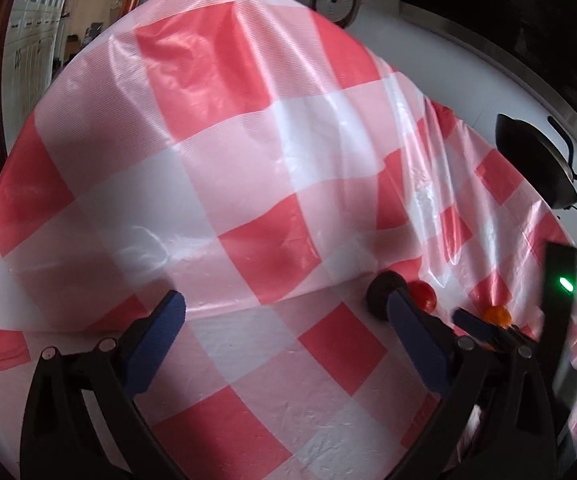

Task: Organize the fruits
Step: 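Grasp a red tomato with the right tool while the left tool grasps a dark brown round fruit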

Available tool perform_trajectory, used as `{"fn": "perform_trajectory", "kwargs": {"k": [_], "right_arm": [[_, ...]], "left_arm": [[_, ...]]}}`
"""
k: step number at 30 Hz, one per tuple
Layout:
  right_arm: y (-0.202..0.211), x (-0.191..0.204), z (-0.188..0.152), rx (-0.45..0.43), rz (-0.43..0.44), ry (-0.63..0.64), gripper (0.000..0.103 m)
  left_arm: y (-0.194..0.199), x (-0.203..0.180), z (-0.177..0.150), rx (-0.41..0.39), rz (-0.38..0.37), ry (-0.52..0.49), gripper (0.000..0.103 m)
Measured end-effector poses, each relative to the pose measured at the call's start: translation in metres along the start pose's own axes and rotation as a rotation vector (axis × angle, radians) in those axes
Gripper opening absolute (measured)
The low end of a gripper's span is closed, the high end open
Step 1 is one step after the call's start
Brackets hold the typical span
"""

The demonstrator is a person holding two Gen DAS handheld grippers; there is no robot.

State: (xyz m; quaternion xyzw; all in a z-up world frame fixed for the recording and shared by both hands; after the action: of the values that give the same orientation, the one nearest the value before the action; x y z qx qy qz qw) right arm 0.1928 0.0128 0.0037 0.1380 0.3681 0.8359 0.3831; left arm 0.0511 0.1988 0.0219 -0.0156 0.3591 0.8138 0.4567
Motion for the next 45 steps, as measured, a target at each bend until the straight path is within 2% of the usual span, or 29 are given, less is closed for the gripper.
{"fn": "perform_trajectory", "kwargs": {"k": [4, 7, 8, 9, 12, 16, 22, 25, 27, 29, 32, 34, 36, 38, 39, 41, 42, 43, 44, 45], "right_arm": [[-0.013, 0.005, 0.009, 0.014, 0.037, 0.022, 0.063], [-0.017, 0.01, 0.011, 0.014, 0.07, 0.021, 0.055], [-0.017, 0.012, 0.011, 0.011, 0.07, 0.019, 0.047], [-0.016, 0.014, 0.01, 0.008, 0.073, 0.022, 0.033], [-0.006, 0.02, 0.001, 0.01, 0.044, 0.004, 0.033], [0.039, 0.006, -0.033, -0.049, 0.029, -0.184, 0.033], [0.118, -0.048, -0.121, -0.191, -0.068, -0.61, 0.033], [0.13, -0.085, -0.145, -0.242, -0.128, -0.758, 0.033], [0.136, -0.111, -0.167, -0.279, -0.103, -0.905, 0.033], [0.143, -0.132, -0.169, -0.321, -0.109, -0.955, 0.033], [0.146, -0.134, -0.164, -0.347, -0.136, -0.935, 0.033], [0.145, -0.129, -0.157, -0.352, -0.143, -0.897, 0.033], [0.144, -0.128, -0.156, -0.357, -0.13, -0.898, 0.033], [0.145, -0.131, -0.158, -0.361, -0.126, -0.911, 0.033], [0.145, -0.13, -0.157, -0.361, -0.124, -0.907, 0.033], [0.144, -0.129, -0.157, -0.36, -0.118, -0.899, 0.033], [0.143, -0.129, -0.157, -0.359, -0.116, -0.899, 0.033], [0.143, -0.129, -0.157, -0.36, -0.115, -0.9, 0.033], [0.143, -0.129, -0.156, -0.359, -0.112, -0.897, 0.033], [0.143, -0.129, -0.156, -0.359, -0.111, -0.895, 0.033]], "left_arm": [[-0.002, 0.0, -0.001, 0.01, -0.008, 0.007, 0.101], [-0.005, -0.003, -0.001, 0.018, -0.012, 0.011, 0.101], [-0.006, -0.004, -0.002, 0.02, -0.014, 0.007, 0.101], [-0.006, -0.005, -0.002, 0.022, -0.017, 0.003, 0.101], [-0.008, -0.008, -0.003, 0.031, -0.027, -0.01, 0.101], [-0.01, -0.017, -0.005, 0.04, -0.045, -0.052, 0.101], [-0.012, -0.036, -0.01, 0.068, -0.093, -0.141, 0.101], [-0.011, -0.043, -0.013, 0.085, -0.112, -0.178, 0.101], [-0.012, -0.052, -0.017, 0.108, -0.143, -0.215, 0.099], [-0.011, -0.059, -0.02, 0.115, -0.152, -0.249, 0.099], [-0.022, -0.074, -0.016, 0.135, -0.157, -0.28, 0.094], [-0.033, -0.088, -0.011, 0.121, -0.098, -0.341, 0.094], [-0.053, -0.102, -0.008, 0.144, -0.029, -0.416, 0.081], [-0.072, -0.111, -0.008, 0.182, 0.021, -0.454, 0.077], [-0.08, -0.114, -0.01, 0.206, 0.031, -0.467, 0.07], [-0.098, -0.123, -0.015, 0.248, 0.072, -0.509, 0.068], [-0.099, -0.126, -0.013, 0.236, 0.078, -0.511, 0.067], [-0.101, -0.129, -0.013, 0.23, 0.092, -0.524, 0.061], [-0.101, -0.13, -0.013, 0.231, 0.07, -0.523, 0.041], [-0.099, -0.13, -0.013, 0.23, 0.056, -0.515, 0.04]]}}
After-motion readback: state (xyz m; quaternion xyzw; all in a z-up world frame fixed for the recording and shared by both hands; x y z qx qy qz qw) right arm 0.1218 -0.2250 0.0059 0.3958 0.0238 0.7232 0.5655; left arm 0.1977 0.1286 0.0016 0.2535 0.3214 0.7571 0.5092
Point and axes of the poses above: each gripper's, at about its wrist camera, not at the fingertips, and y roughly against the way its jaws point, x to its left, z to its top, the point moved 1 cm from there along -y, roughly the way its jaws point, and after that the axes turned 3 degrees about -x, right-handed, at the moved point
